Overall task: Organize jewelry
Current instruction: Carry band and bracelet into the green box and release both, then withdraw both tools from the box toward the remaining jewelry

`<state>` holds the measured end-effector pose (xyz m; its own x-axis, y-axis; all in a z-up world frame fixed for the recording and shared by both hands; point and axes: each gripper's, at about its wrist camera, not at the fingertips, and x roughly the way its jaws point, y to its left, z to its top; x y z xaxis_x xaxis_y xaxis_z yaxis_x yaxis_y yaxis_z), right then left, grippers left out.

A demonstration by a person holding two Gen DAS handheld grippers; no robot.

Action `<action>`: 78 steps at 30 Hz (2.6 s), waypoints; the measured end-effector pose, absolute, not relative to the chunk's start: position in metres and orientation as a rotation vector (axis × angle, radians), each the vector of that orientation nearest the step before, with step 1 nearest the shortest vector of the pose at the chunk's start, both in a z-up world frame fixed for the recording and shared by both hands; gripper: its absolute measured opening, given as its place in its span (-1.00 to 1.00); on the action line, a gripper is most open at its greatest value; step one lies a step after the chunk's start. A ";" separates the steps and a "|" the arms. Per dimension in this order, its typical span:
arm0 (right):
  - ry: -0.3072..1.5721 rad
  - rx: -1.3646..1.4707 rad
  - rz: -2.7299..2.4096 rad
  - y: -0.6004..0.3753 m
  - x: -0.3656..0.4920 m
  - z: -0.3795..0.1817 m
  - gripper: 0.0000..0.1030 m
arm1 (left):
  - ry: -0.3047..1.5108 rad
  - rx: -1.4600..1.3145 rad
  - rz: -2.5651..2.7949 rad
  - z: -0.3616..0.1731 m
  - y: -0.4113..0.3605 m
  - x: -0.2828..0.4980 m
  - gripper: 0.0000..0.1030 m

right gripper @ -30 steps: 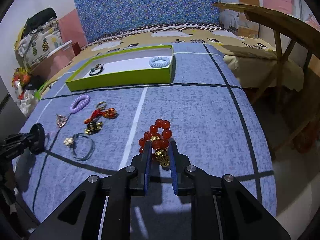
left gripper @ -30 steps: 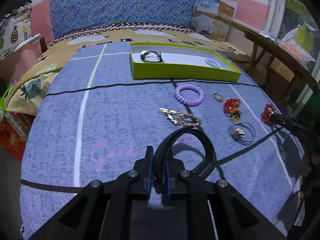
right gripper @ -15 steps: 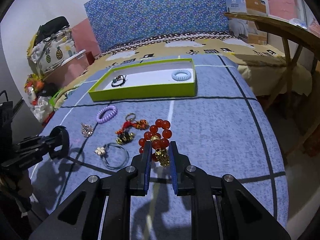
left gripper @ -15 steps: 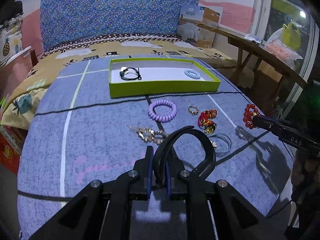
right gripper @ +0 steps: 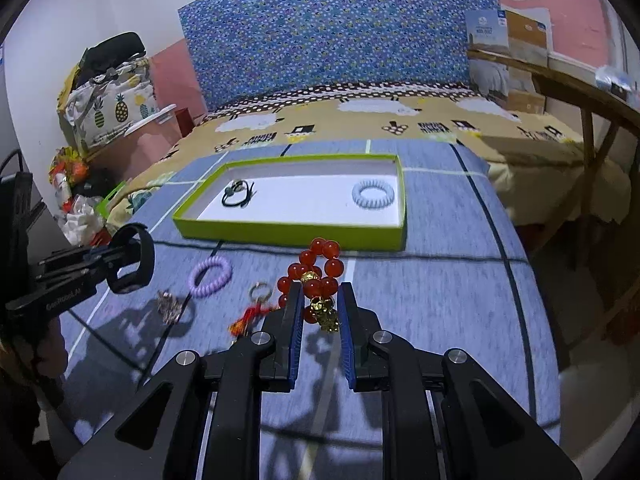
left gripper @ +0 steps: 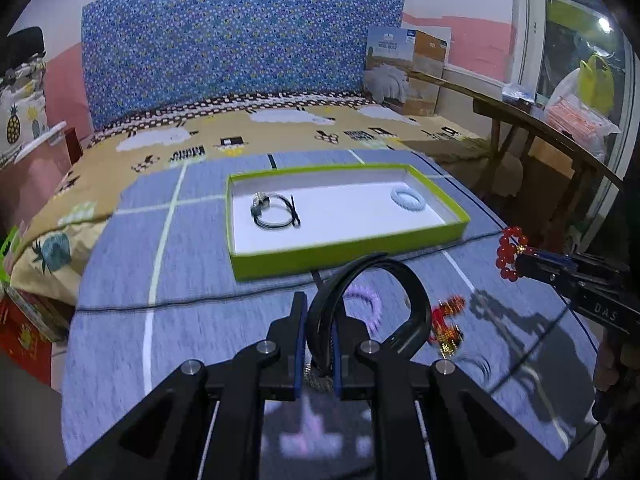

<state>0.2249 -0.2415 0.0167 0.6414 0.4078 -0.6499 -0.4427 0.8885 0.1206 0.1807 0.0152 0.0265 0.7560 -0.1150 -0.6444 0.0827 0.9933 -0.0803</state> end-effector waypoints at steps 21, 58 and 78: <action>0.764 -0.076 0.463 -0.214 0.333 0.008 -0.66 | 0.733 -0.059 -0.015 0.016 0.045 0.280 -0.79; 0.763 -0.089 0.432 -0.216 0.321 0.013 -0.47 | 0.723 -0.089 -0.043 0.016 0.046 0.262 -0.44; 0.672 -0.017 0.504 -0.238 0.199 0.029 -0.47 | 0.586 -0.068 -0.090 0.042 0.032 0.141 -0.44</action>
<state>0.1989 -0.2382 0.0289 0.6672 0.4414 -0.6000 -0.4521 0.8801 0.1448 0.1413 0.0316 0.0424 0.8296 -0.1037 -0.5486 0.0653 0.9939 -0.0891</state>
